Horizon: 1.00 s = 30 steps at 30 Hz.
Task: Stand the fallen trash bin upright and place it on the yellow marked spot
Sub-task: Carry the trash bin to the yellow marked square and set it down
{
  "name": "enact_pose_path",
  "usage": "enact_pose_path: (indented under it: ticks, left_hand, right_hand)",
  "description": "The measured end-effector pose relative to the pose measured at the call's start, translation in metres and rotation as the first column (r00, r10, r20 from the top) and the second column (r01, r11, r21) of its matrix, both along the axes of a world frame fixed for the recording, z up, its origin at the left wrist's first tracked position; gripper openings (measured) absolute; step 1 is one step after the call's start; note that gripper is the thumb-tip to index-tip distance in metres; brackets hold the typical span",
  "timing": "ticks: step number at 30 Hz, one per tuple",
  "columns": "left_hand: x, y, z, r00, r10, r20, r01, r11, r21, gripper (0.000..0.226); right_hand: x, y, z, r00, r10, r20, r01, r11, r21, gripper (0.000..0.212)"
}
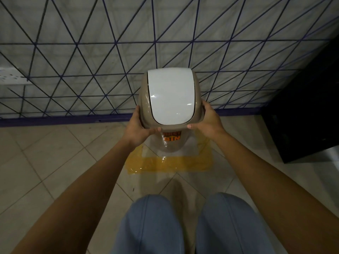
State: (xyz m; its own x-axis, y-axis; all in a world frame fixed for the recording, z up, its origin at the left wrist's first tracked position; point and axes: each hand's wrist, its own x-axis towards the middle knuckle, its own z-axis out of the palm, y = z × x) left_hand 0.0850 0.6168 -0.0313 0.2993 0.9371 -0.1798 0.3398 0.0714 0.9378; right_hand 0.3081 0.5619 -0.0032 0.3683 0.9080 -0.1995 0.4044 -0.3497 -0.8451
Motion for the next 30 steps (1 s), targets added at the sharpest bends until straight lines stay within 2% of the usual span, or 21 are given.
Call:
enact_pose_path:
  ticks: [18, 21, 25, 30]
  left_hand:
    - [0.001, 0.001, 0.001, 1.000, -0.007, -0.024, 0.007, 1.000, -0.001, 0.105]
    - [0.004, 0.001, 0.007, 0.997, 0.008, -0.073, -0.004, 0.999, 0.049, 0.102]
    - [0.013, -0.004, 0.011, 0.982, 0.089, -0.165, -0.066, 0.988, 0.142, 0.115]
    - [0.014, -0.007, 0.019, 0.997, 0.040, -0.065, -0.031, 0.990, 0.138, 0.116]
  right_hand:
    - [0.004, 0.001, -0.002, 0.999, 0.037, 0.024, -0.037, 0.999, -0.002, 0.101]
    - [0.003, -0.001, 0.001, 0.998, 0.057, 0.039, -0.058, 0.998, 0.017, 0.108]
    - [0.001, -0.003, 0.007, 0.993, 0.108, 0.048, -0.110, 0.993, 0.033, 0.119]
    - [-0.003, -0.002, 0.010, 0.992, 0.109, 0.056, -0.111, 0.993, 0.033, 0.120]
